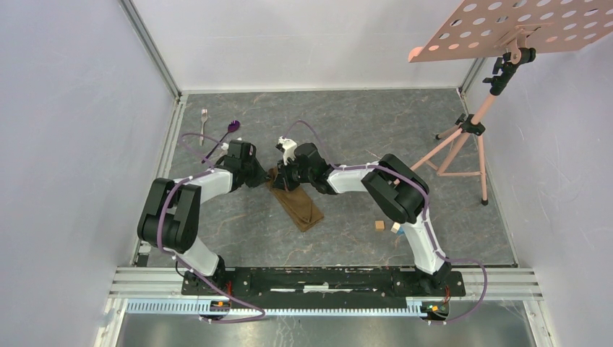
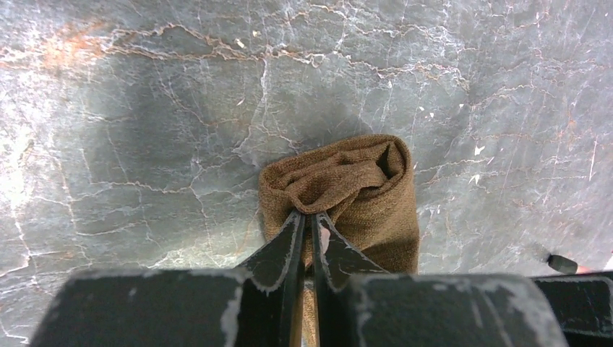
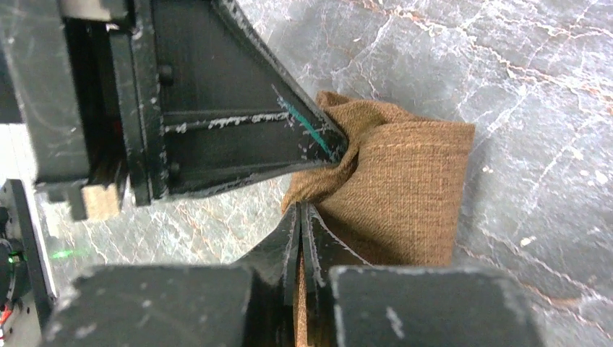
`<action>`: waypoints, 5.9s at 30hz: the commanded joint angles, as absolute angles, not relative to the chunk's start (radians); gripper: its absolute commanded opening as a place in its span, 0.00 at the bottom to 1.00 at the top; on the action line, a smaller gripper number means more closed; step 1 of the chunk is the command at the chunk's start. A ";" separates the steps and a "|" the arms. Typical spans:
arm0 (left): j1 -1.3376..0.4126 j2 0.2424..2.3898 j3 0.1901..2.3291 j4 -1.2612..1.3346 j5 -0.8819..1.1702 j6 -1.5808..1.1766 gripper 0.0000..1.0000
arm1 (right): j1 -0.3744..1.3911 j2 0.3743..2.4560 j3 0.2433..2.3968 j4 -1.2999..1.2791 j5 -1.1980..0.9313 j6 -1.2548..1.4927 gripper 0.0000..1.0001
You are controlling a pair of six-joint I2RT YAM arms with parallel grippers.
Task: Fold the napkin into a case and place the utensils inside
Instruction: Smooth out the smaller rectangle-folded napkin at the center of the board, then pick up the smaller rectangle-folded napkin from the center of the board, then turn over the smaller rectangle-folded napkin at the center of the board, then rotate the smaller rectangle-folded napkin at the center of the board, then move the smaller rectangle-folded napkin to the center of the board.
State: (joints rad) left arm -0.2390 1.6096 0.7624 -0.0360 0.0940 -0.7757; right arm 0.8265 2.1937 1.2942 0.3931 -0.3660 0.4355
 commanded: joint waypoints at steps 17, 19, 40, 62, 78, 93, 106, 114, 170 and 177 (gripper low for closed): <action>-0.215 1.061 0.873 -0.584 -0.242 -0.692 0.63 | 1.035 1.866 1.279 -0.156 0.170 0.050 0.81; -0.212 1.003 0.861 -0.625 -0.339 -0.699 0.69 | 1.058 1.904 1.328 -0.197 0.223 0.043 0.82; -0.204 0.895 0.804 -0.666 -0.375 -0.738 0.72 | 1.159 2.146 1.502 -0.247 0.497 0.091 0.55; -0.205 0.872 0.815 -0.691 -0.389 -0.744 0.70 | 0.955 1.772 1.065 0.247 -0.329 0.573 0.00; -0.204 0.941 0.824 -0.592 -0.108 -0.632 0.66 | 0.667 1.993 0.695 0.996 -0.798 1.071 0.00; -0.297 1.284 0.768 -0.095 0.512 -0.786 0.58 | 0.531 1.782 0.955 -0.096 -0.462 0.195 0.49; -0.382 1.649 0.942 0.005 0.417 -0.812 0.35 | 0.841 1.441 0.887 -0.295 -0.122 0.178 0.54; -0.370 1.836 1.018 -0.044 0.318 -0.714 0.32 | 0.823 1.484 0.676 -0.134 0.075 0.165 0.30; -0.697 1.597 0.727 0.108 0.415 -0.935 0.62 | 0.458 1.406 0.777 -0.231 -0.237 0.165 0.69; -0.665 1.672 0.857 0.073 0.420 -0.881 0.61 | 0.480 1.332 0.642 -0.092 -0.451 0.222 0.69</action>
State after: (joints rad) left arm -0.6758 1.6249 0.7586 0.0891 0.4179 -0.9562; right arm 0.4591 1.3724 0.6846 -0.1650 -0.3328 0.1947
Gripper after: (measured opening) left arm 0.619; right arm 0.687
